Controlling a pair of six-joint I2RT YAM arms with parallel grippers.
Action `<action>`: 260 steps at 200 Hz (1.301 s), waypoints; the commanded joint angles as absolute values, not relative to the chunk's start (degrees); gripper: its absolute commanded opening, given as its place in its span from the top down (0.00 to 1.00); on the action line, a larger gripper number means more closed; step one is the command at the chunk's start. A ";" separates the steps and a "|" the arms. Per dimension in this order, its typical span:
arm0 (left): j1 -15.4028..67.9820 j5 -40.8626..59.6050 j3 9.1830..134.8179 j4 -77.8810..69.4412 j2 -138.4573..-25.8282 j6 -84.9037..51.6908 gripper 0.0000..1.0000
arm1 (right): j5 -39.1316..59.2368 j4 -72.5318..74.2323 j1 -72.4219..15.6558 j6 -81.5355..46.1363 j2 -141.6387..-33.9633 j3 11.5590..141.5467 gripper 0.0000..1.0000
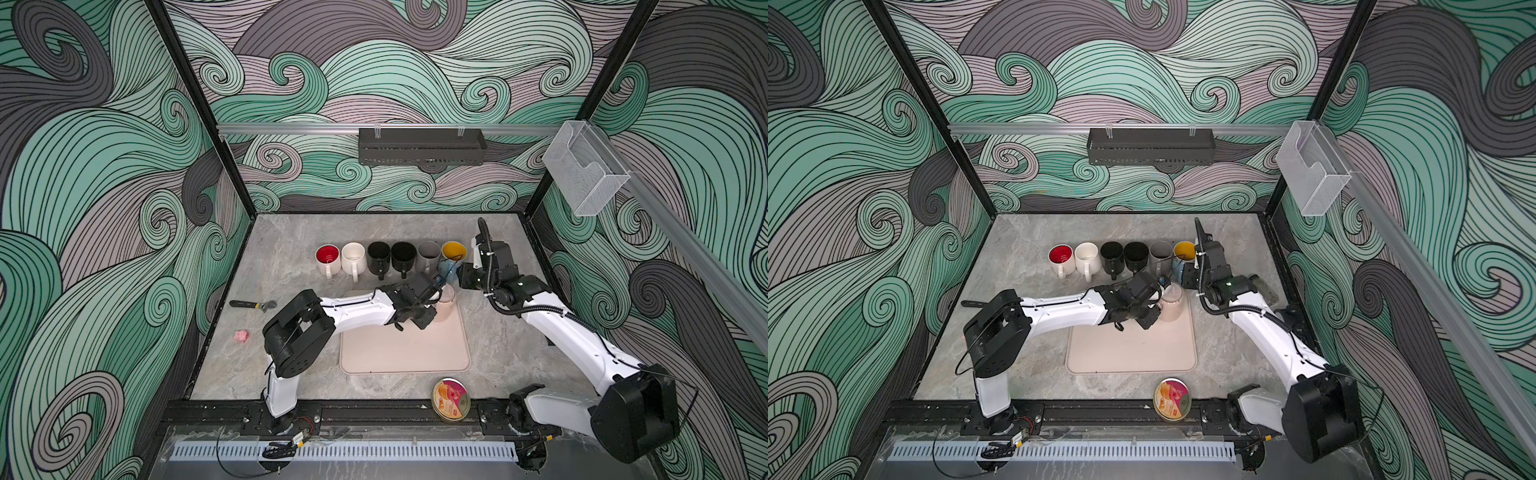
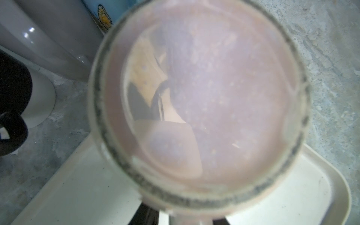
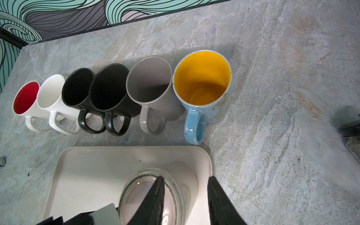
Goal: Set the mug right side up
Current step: 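Lower the left gripper onto the upside-down pearly pink mug and grasp it, then lift the pearly pink mug off the tray with the left gripper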
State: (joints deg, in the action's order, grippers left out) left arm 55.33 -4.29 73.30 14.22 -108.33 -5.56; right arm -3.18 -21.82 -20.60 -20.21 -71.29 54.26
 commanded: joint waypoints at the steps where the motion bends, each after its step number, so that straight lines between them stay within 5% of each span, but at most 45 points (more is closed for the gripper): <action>1: 55.64 -6.24 76.05 16.37 -108.54 -5.82 0.65 | -2.59 -20.92 -20.34 -20.58 -71.72 54.60 0.62; 67: 55.80 -6.33 77.26 17.32 -109.22 -5.62 0.70 | -2.44 -20.90 -20.31 -20.73 -71.78 54.11 0.62; 157: 56.07 -6.57 77.99 17.61 -109.40 -5.12 1.00 | -2.46 -20.83 -20.35 -20.83 -70.79 53.35 0.62; 260: 59.70 -12.48 74.19 18.96 -94.10 -3.07 1.00 | -7.11 -22.25 -18.26 -20.63 -63.82 51.69 0.61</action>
